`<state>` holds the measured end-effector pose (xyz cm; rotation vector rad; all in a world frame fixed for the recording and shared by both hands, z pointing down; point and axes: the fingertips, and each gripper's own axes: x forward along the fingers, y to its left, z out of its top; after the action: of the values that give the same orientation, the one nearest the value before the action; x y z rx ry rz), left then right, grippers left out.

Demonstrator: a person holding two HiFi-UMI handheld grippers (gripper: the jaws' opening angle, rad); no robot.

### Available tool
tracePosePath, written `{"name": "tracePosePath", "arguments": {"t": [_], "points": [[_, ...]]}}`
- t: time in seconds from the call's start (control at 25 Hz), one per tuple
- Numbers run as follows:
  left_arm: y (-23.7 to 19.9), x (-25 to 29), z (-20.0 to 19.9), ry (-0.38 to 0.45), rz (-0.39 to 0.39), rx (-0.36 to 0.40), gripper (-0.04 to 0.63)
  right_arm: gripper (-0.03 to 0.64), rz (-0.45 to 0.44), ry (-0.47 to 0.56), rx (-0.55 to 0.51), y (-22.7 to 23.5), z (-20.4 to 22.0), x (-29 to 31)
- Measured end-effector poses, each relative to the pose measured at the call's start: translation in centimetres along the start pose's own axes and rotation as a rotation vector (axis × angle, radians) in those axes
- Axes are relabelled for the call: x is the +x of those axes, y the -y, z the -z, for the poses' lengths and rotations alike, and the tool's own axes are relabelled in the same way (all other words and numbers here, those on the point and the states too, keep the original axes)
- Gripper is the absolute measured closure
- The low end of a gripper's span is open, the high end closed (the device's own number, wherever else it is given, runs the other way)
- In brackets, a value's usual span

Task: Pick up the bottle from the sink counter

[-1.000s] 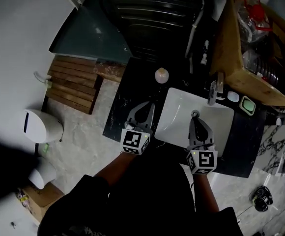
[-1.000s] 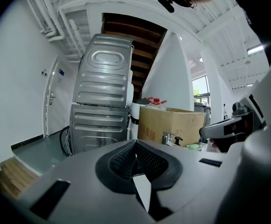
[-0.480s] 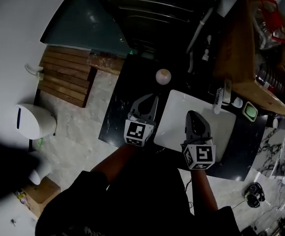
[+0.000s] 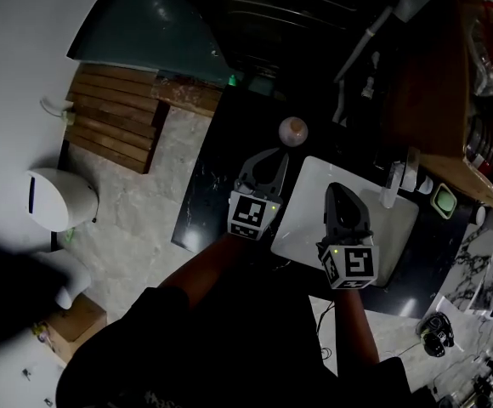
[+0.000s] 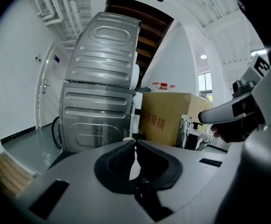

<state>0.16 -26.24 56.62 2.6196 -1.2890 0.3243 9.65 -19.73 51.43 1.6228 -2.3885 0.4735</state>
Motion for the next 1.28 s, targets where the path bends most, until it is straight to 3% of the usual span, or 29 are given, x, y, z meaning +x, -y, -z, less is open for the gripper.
{"name": "tracePosePath", "arguments": {"t": [0.2, 0.32, 0.52, 0.72, 1.08, 1.28], "points": [[-0.7, 1.4, 1.1, -0.031, -0.006, 0.024, 0.575, 0.577, 0.001, -0.028, -0.040, -0.2, 0.2, 1.0], [-1.2, 2.7, 1.7, -0.047, 0.007, 0.035, 0.427, 0.577, -0.006, -0.039, -0.150, -1.2, -0.1, 1.3], [-0.9, 5.3, 3.4, -0.107, 0.057, 0.058, 0.295, 0.577, -0.011, -0.048, -0.131, -1.7, 0.7, 1.4], [-1.7, 7.3, 4.6, -0.137, 0.053, 0.077, 0.265, 0.578, -0.013, -0.024, -0.155, -1.8, 0.4, 1.8], [-1.5, 9.2, 6.9, -0.242, 0.071, 0.112, 0.236, 0.578, 0.021, -0.072, -0.073, 0.3, 2.4, 1.5], [-1.5, 9.9, 7.8, -0.299, 0.060, 0.142, 0.232, 0.578, 0.028, -0.091, -0.190, 0.5, 2.9, 1.0]]}}
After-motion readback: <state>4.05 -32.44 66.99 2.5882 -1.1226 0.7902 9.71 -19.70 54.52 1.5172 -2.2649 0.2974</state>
